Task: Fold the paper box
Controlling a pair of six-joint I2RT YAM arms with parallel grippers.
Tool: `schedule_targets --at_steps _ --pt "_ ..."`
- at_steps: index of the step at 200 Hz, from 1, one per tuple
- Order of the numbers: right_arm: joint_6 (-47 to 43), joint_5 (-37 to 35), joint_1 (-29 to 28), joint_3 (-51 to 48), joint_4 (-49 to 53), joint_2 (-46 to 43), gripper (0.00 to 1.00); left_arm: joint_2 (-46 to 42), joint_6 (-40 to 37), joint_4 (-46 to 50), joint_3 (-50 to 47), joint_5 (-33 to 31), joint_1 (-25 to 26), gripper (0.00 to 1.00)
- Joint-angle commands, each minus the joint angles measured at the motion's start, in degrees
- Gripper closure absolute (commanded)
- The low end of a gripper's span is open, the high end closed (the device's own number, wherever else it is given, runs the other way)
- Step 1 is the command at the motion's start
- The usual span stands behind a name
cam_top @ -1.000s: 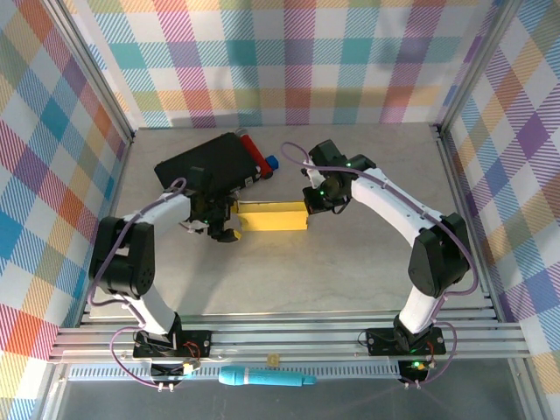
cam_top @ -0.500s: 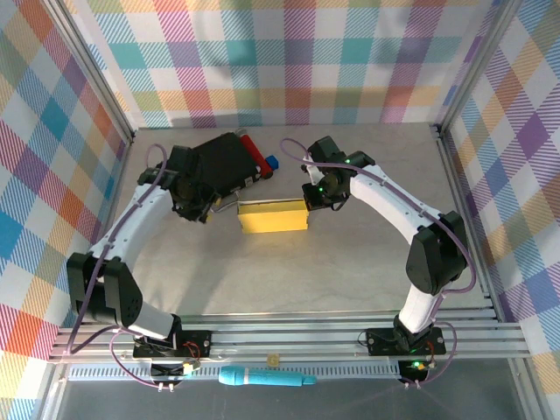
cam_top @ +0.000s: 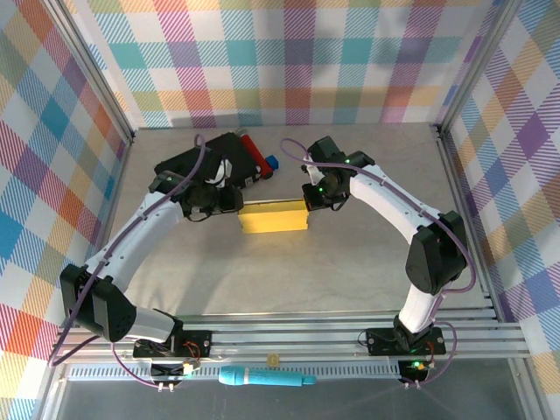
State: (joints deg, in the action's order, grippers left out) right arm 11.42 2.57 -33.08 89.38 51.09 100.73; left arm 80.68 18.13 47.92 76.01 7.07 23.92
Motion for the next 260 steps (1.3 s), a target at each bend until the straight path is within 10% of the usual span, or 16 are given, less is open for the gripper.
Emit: schedule_targets --at_steps 1,260 --pt "0.3 0.1 -0.4 1.1 1.7 1.2 1.00 1.8 -6.8 -1.3 2.1 -2.9 1.2 0.68" --pt "0.2 0.3 -0.4 1.7 1.9 1.6 1.00 8.4 -13.4 -2.4 1.7 -11.2 4.6 0.95"
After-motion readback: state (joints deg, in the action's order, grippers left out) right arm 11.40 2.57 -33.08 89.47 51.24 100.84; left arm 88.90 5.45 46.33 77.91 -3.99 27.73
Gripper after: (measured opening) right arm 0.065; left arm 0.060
